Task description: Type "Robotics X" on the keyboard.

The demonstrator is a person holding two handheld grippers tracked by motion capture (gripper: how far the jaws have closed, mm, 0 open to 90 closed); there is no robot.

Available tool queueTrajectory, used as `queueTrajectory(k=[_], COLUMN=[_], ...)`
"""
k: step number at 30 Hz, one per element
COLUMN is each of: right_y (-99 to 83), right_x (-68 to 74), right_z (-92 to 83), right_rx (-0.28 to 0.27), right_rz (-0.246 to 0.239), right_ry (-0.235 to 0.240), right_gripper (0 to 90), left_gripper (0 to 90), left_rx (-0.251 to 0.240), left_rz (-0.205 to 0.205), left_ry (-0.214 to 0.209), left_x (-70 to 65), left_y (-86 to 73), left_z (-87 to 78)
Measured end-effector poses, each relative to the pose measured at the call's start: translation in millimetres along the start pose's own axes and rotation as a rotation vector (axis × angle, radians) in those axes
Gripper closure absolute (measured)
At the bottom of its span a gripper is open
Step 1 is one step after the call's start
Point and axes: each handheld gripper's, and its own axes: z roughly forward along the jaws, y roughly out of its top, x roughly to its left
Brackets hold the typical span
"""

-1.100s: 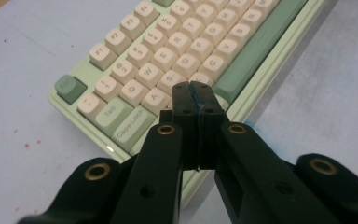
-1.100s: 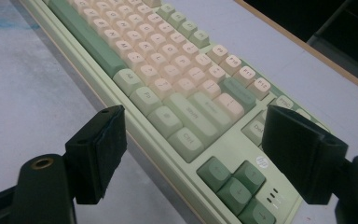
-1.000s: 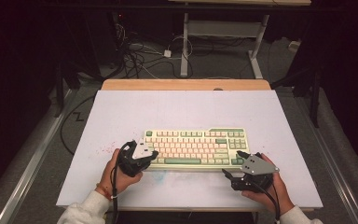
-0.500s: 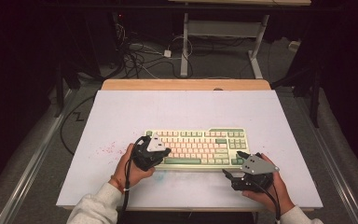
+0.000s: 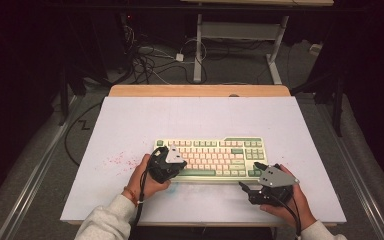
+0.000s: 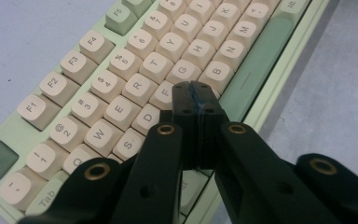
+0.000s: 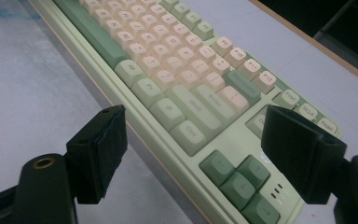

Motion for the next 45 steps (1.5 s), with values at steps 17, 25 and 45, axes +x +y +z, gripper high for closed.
queueTrajectory(k=[17, 25, 45], right_y=[0.0, 0.1, 0.8], right_x=[1.1, 0.5, 0.6], right_z=[0.2, 0.3, -1.0], right_rx=[0.008, 0.006, 0.000], right_rz=[-0.014, -0.015, -0.015], right_ry=[0.011, 0.011, 0.011], right_gripper=[22.8, 22.8, 22.8], left_gripper=[87.1, 85.8, 83.4], left_rx=[0.030, 0.004, -0.014], left_rz=[0.028, 0.030, 0.036], left_ry=[0.015, 0.031, 0.073], left_x=[-1.9, -0.7, 0.3], left_y=[0.2, 1.7, -8.3], left_z=[8.4, -0.3, -11.2])
